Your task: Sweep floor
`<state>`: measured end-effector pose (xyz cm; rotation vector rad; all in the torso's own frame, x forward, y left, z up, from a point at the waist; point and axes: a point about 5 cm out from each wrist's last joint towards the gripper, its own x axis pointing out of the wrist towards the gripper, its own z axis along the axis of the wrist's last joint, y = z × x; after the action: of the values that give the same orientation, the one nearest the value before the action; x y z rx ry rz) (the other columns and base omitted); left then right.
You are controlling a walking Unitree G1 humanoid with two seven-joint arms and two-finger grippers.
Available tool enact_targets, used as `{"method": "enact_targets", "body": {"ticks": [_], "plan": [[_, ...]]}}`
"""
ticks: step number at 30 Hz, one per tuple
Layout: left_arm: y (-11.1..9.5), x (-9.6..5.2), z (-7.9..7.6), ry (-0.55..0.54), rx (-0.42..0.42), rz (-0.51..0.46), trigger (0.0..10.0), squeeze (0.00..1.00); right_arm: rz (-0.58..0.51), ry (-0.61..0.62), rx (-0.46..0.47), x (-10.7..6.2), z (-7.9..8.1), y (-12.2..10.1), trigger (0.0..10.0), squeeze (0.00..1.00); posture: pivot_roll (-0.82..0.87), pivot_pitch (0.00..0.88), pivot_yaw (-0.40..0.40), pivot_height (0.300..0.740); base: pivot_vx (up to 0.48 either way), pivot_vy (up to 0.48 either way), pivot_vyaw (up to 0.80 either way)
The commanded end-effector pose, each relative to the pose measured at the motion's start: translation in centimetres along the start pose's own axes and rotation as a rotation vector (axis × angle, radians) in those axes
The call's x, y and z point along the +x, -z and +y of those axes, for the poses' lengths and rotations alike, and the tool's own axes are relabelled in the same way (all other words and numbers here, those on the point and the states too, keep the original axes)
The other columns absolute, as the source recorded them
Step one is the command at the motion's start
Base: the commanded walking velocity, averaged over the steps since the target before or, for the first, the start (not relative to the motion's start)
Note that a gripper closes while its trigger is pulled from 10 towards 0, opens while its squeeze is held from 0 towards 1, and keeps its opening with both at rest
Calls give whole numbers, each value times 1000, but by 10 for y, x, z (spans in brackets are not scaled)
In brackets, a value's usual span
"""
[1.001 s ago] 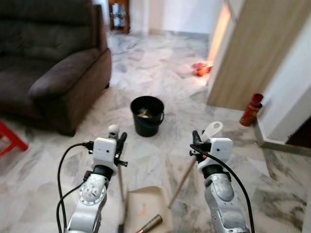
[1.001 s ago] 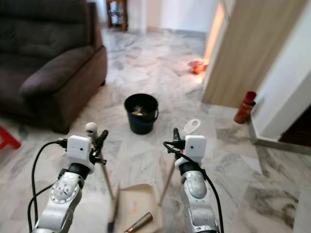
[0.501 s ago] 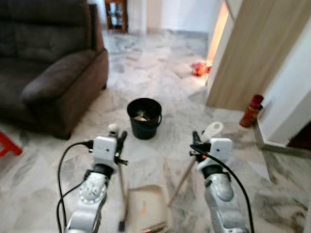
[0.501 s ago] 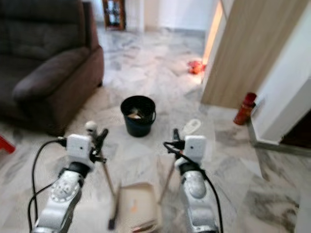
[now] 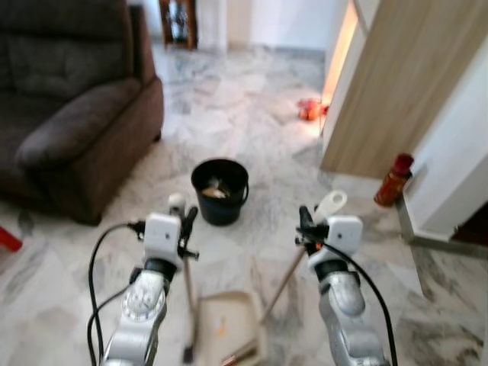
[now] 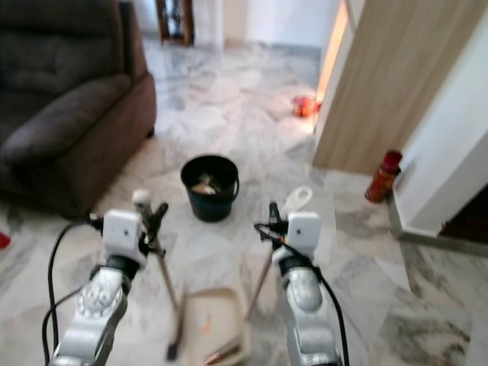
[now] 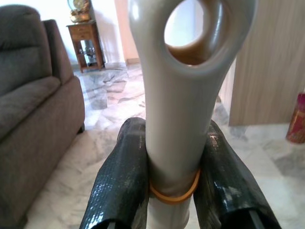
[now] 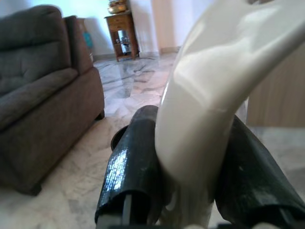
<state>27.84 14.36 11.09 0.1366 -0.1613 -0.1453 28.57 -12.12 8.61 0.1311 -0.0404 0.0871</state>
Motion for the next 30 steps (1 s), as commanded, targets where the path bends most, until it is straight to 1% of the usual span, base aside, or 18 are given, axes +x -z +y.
{"method": "enact_targets", "body": {"ticks": [1,12,18,30], "plan": [[-10,3,-8,21,-20,-44,10000,0,-44,10,5,1,-4,-9,10000,0,99,9,-2,740,304,0,0],[-9,3,-7,21,-22,-43,10000,0,-52,-2,-6,2,-3,-11,10000,0,98,8,-2,740,301,0,0],[-9,4,-8,24,-20,-45,10000,0,-51,-6,0,2,-2,-11,10000,0,97,3,-1,740,301,0,700],[-11,5,-8,25,-19,-48,10000,0,-47,-19,9,3,1,-11,10000,0,100,3,-2,740,302,0,0]]}}
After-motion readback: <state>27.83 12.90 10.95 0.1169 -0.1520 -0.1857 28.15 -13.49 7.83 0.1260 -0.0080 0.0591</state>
